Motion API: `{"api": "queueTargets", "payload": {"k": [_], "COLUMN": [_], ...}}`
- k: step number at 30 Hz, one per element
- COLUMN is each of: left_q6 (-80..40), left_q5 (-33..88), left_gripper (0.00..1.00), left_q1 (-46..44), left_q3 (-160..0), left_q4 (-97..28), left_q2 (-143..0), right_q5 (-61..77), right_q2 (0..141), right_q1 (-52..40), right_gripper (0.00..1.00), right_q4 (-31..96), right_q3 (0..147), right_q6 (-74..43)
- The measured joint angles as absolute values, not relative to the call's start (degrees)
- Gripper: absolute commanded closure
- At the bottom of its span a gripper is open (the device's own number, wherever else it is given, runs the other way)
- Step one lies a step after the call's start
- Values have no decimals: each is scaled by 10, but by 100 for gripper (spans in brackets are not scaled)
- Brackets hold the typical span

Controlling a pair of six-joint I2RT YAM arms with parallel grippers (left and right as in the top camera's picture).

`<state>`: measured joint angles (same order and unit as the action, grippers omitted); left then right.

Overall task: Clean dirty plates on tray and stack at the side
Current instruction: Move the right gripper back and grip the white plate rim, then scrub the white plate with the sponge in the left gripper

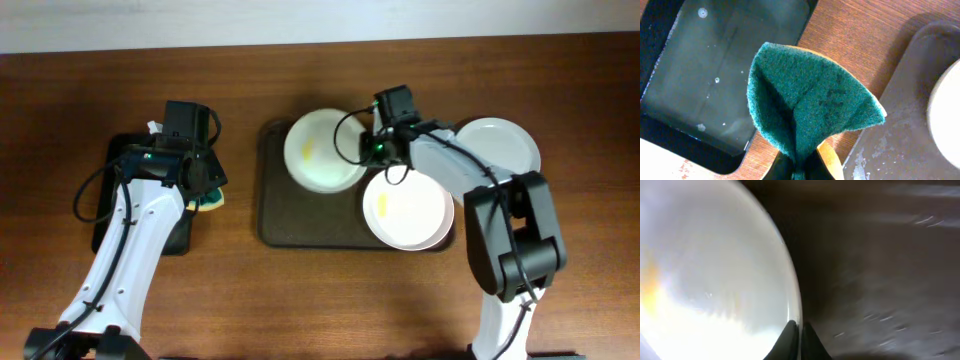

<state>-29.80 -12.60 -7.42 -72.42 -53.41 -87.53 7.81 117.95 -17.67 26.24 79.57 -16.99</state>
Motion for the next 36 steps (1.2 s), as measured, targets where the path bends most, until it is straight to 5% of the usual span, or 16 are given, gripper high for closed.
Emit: {"api": "queueTargets", "payload": {"k": [3, 6, 8, 11, 13, 17, 25, 31, 36], "left_q6": [-298, -298, -298, -298, -296, -295, -298, -314, -320], "left_q5": [-126, -125, -112, -106, -104, -69, 69, 53, -130], "left_gripper": [100, 100, 100, 100, 100, 100, 100, 100, 100], "left_q1": [-74, -74, -74, -79, -95, -149, -255, -255, -255], "left_q3": [-724, -724, -724, -724, -724, -714, -674, -678, -703], "left_q4": [-534, -534, -529, -525, -516, -469, -177, -162, -273], "left_q2": [-875, -875, -875, -875, -875, -876, -1056, -1128, -1126], "right_q5": [84, 103, 106, 100, 99, 104, 107, 107, 117], "right_q2": [1180, 1181, 1183, 1184, 1184, 1192, 1192, 1192, 1193], "right_q1": [-214, -223, -225, -225, -225, -226, -233, -234, -242], "right_gripper": [96, 55, 57, 86, 95, 96, 96, 96, 96], "right_q4": [312, 357, 337, 303, 306, 327, 333, 333, 332], "right_q3": [798, 804, 804, 803, 803, 805, 806, 806, 806], "right_q6": [-167, -121, -113, -142, -161, -166, -162, -163, -163]}}
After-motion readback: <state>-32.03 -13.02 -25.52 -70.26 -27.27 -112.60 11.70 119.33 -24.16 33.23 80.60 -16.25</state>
